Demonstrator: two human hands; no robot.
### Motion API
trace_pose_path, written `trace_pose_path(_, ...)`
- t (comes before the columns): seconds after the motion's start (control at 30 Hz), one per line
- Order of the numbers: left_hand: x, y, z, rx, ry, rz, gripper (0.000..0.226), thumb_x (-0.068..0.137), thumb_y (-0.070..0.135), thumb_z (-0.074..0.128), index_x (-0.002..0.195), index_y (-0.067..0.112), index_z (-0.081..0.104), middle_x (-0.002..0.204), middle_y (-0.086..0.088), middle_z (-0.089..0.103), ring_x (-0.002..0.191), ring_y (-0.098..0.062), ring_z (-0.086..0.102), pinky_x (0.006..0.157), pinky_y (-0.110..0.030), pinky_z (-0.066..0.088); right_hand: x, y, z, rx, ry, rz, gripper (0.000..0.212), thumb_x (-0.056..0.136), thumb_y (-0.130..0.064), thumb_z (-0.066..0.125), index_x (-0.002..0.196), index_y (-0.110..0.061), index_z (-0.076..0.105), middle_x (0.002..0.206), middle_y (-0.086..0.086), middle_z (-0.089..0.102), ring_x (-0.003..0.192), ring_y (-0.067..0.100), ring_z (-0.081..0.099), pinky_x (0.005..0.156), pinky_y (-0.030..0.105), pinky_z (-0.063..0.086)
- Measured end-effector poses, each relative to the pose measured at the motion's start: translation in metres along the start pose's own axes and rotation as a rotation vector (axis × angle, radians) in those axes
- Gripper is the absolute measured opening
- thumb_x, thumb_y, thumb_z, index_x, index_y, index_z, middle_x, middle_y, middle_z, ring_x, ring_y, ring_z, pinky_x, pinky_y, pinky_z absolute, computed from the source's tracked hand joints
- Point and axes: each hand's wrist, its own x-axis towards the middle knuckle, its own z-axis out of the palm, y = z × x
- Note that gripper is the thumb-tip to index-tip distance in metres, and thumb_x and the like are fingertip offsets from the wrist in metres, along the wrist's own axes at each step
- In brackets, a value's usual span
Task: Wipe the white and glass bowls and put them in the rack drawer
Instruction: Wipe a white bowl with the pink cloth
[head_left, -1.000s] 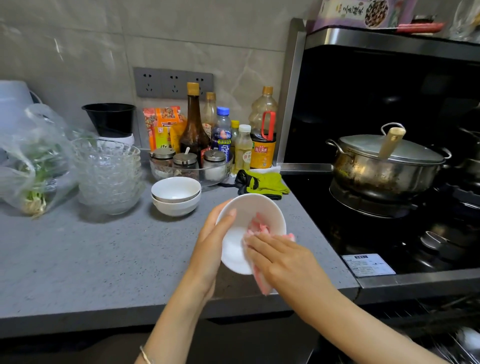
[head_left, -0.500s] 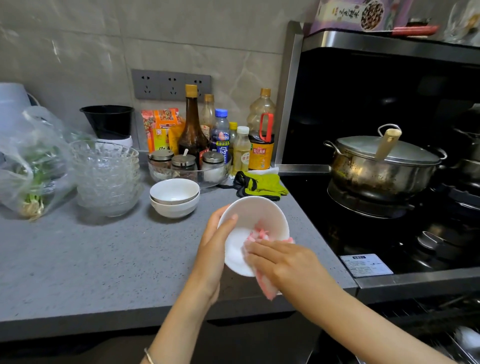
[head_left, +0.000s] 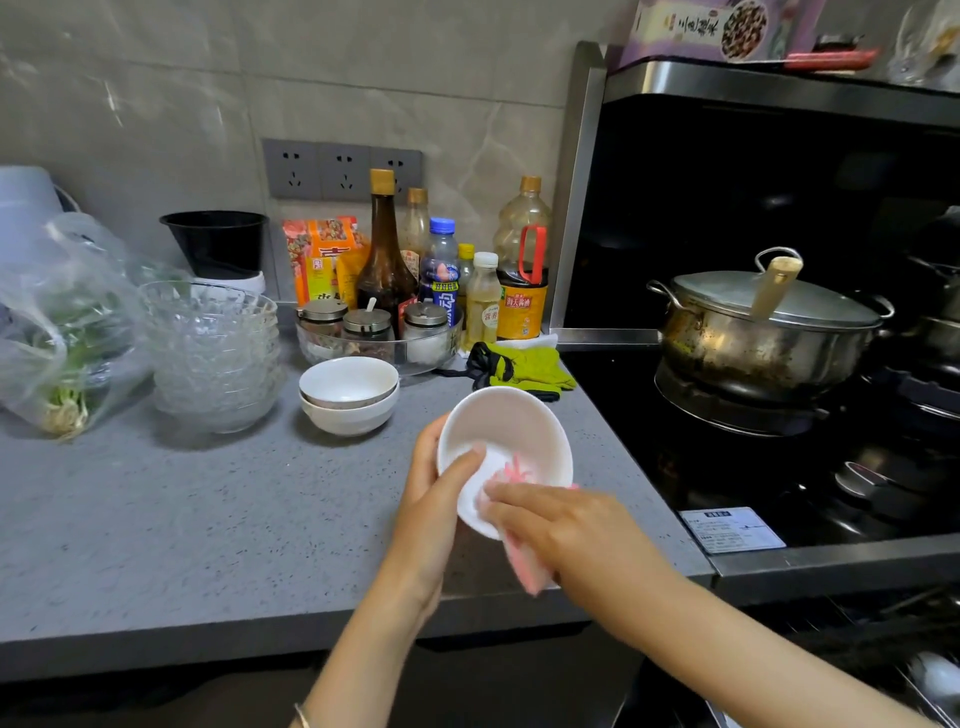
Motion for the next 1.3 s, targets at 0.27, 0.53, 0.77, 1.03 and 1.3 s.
trace_pose_path(0.27, 0.007, 0.008, -0.005, 0.062, -0.004, 0.014, 0.023, 0.098, 0.029, 0.044, 0.112, 0.029, 0.062, 0.109, -0.001, 0.069, 0.106, -0.019, 0.063, 0.080, -0.027, 0.049, -0.002, -0.001, 0.002, 0.038, 0.079, 0.016, 0.030, 0.072, -0.020, 0.049, 0.085, -0.021, 0.077, 0.098, -0.009, 0.074, 0.086, 0.010, 0.071, 0.066, 0.023, 0.054)
trace_pose_path(0.53, -0.008, 0.000, 0.012, -0.008, 0.005, 0.160, 0.037, 0.096, 0.014, 0.048, 0.120, 0.041, 0.055, 0.115, 0.015, 0.063, 0.100, 0.002, 0.061, 0.072, -0.013, 0.049, 0.006, -0.020, -0.002, 0.238, -0.002, 0.227, 0.039, 0.059, -0.008, 0.053, 0.091, -0.022, 0.071, 0.089, -0.012, 0.071, 0.070, 0.012, 0.066, 0.046, 0.026, 0.051)
trace_pose_path(0.77, 0.006, 0.002, -0.004, 0.149, 0.024, 0.135, 0.026, 0.099, 0.020, 0.044, 0.101, 0.037, 0.064, 0.097, 0.016, 0.070, 0.096, -0.008, 0.064, 0.078, -0.021, 0.047, -0.005, -0.002, 0.001, -0.015, -0.162, -0.009, 0.039, 0.063, -0.018, 0.066, 0.101, -0.023, 0.074, 0.114, -0.006, 0.070, 0.098, 0.011, 0.068, 0.074, 0.023, 0.050)
trace_pose_path(1.03, 0.018, 0.012, -0.014, 0.280, -0.230, -0.054, 0.023, 0.099, 0.019, 0.044, 0.109, 0.023, 0.064, 0.106, 0.000, 0.071, 0.096, -0.012, 0.067, 0.082, -0.020, 0.051, -0.004, 0.063, -0.025, -0.527, -0.292, -0.334, 0.068, 0.071, -0.018, 0.070, 0.136, -0.011, 0.051, 0.145, 0.004, 0.046, 0.136, 0.022, 0.040, 0.110, 0.048, 0.019)
trace_pose_path(1.3, 0.014, 0.007, -0.004, 0.225, -0.120, -0.083, 0.024, 0.099, 0.026, 0.044, 0.113, 0.022, 0.063, 0.108, -0.003, 0.071, 0.098, -0.017, 0.066, 0.082, -0.027, 0.052, -0.015, 0.030, 0.002, -0.238, -0.271, -0.087, 0.067, 0.063, -0.019, 0.076, 0.128, -0.011, 0.061, 0.134, 0.010, 0.058, 0.122, 0.024, 0.057, 0.105, 0.042, 0.042)
